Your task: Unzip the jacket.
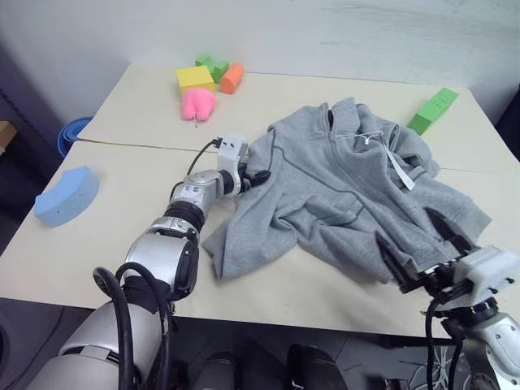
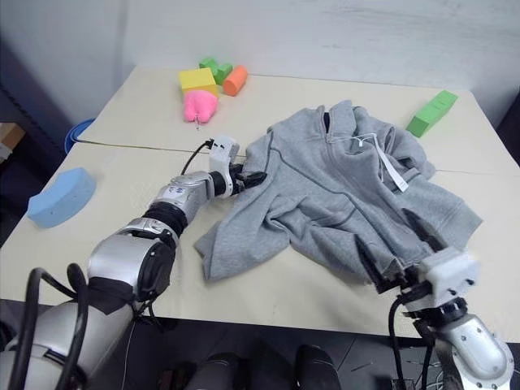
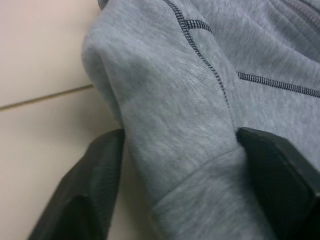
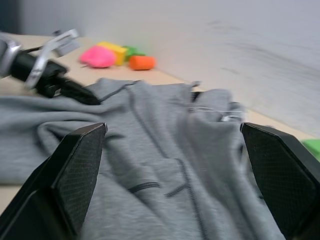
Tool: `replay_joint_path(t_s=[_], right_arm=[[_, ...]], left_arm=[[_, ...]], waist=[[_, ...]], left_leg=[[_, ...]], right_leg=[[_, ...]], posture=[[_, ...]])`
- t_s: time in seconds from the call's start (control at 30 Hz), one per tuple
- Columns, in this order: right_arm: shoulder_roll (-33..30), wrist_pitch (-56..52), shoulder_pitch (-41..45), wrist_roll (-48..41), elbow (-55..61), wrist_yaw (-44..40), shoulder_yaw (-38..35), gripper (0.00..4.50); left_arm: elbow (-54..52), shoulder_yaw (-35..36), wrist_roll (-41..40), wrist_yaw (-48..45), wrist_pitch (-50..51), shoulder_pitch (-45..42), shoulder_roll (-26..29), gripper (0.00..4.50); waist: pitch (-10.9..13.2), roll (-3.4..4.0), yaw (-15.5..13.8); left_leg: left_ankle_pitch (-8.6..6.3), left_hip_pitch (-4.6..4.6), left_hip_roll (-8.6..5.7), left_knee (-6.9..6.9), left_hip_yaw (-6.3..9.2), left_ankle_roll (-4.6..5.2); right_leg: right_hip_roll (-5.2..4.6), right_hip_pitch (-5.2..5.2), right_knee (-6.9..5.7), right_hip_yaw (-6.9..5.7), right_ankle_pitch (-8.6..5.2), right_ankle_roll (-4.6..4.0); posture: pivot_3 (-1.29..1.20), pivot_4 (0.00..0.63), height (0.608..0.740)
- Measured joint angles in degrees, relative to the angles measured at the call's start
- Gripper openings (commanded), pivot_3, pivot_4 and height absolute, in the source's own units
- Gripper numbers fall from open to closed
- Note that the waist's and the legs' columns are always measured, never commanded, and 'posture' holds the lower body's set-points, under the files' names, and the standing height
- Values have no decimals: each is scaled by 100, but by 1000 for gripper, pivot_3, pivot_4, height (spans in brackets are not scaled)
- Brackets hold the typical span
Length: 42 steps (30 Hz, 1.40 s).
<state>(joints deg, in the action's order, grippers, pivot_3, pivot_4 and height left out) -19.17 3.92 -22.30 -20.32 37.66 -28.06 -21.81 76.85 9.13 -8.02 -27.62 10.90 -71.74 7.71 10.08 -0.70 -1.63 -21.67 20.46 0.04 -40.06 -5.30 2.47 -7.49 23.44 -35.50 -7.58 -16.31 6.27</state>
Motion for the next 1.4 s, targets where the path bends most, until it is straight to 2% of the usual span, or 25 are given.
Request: replay_joint_path(t_s=[0.2, 0.23, 0.27, 0.37, 0.63, 0.73, 0.93, 1.1, 1.23, 1.3, 1.4], right_arm=[[-25, 81, -166, -9, 62, -78, 234, 4500], [-121, 17, -188, -28, 83, -168, 359, 4500], [-351, -135, -197, -25, 121, -311, 522, 4500], [-1027, -775, -63, 221, 241, -541, 1018, 4500], [-1420, -2939, 450, 1027, 259, 85, 1620, 4500], [-1716, -3463, 694, 1072, 233, 8, 1647, 3896], [-2154, -3572, 1018, 1076, -186, -236, 1349, 1894], [-2705, -3179, 847, 911, -719, -978, 581, 105], [-3118, -2438, 681, 340, -1456, -2262, -185, 45], [-3307, -1908, 772, 325, -2075, -2648, -414, 45], [-3503, -1353, 996, 403, -2852, -2907, -519, 45]], left_arm=[[4, 441, -305, -419, 348, -1, -168, 681], [2, 456, -311, -519, 364, 2, -161, 512], [-6, 493, -322, -610, 375, 15, -121, 147], [-179, 556, -353, -873, 396, 191, 134, 8], [-701, 635, -533, -1192, 784, 755, 636, 8], [-1053, 693, -691, -1224, 1036, 859, 672, 0], [-2266, 638, -1029, -1657, 2080, 1309, 752, 0], [-4257, 364, -1527, -2026, 3578, 2329, 1201, 0], [-6416, 140, -2484, -3004, 4748, 4003, 2059, 0], [-7223, 272, -3047, -3179, 5285, 4623, 2272, 0], [-8056, 523, -3769, -3176, 5945, 5079, 2400, 0]], waist=[[0, 1, 32], [0, 1, 33], [0, 1, 41], [0, 1, 71], [0, 2, 24], [0, 2, 29], [0, 2, 47], [-1, 4, 79], [0, 9, 203], [3, 8, 174], [6, 15, 142]], left_leg=[[1, -4, -5, 1, -4, -2], [2, -4, -5, 0, -4, -3], [2, -5, -4, 0, -7, -2], [1, -11, 11, 4, -9, -4], [1, -4, 8, -3, -1, -3], [1, -4, 10, -3, 1, -3], [1, -4, 8, -2, -2, -3], [0, -7, 15, 1, -1, -5], [-3, -19, 26, 7, -5, -10], [-3, -21, 31, -3, -2, -11], [-2, -29, 30, -12, 19, -10]], right_leg=[[7, 0, 0, 0, 0, 0], [8, 0, 0, 0, 0, 0], [7, 0, 0, 4, 0, 0], [9, 0, -1, 6, 0, 0], [0, 1, -4, 5, 0, -1], [3, 1, -5, 2, -1, 0], [3, 1, -4, 4, 0, 0], [6, 1, -5, 5, -1, 0], [12, -6, 2, 14, -1, -1], [11, -15, 7, 14, -2, -2], [0, -47, 17, 44, -2, -3]], posture=[[0, 150, 740], [0, 150, 740], [0, 150, 740], [0, 150, 740], [0, 150, 740], [0, 150, 740], [0, 150, 740], [0, 150, 740], [0, 150, 740], [0, 150, 740], [0, 150, 740]])
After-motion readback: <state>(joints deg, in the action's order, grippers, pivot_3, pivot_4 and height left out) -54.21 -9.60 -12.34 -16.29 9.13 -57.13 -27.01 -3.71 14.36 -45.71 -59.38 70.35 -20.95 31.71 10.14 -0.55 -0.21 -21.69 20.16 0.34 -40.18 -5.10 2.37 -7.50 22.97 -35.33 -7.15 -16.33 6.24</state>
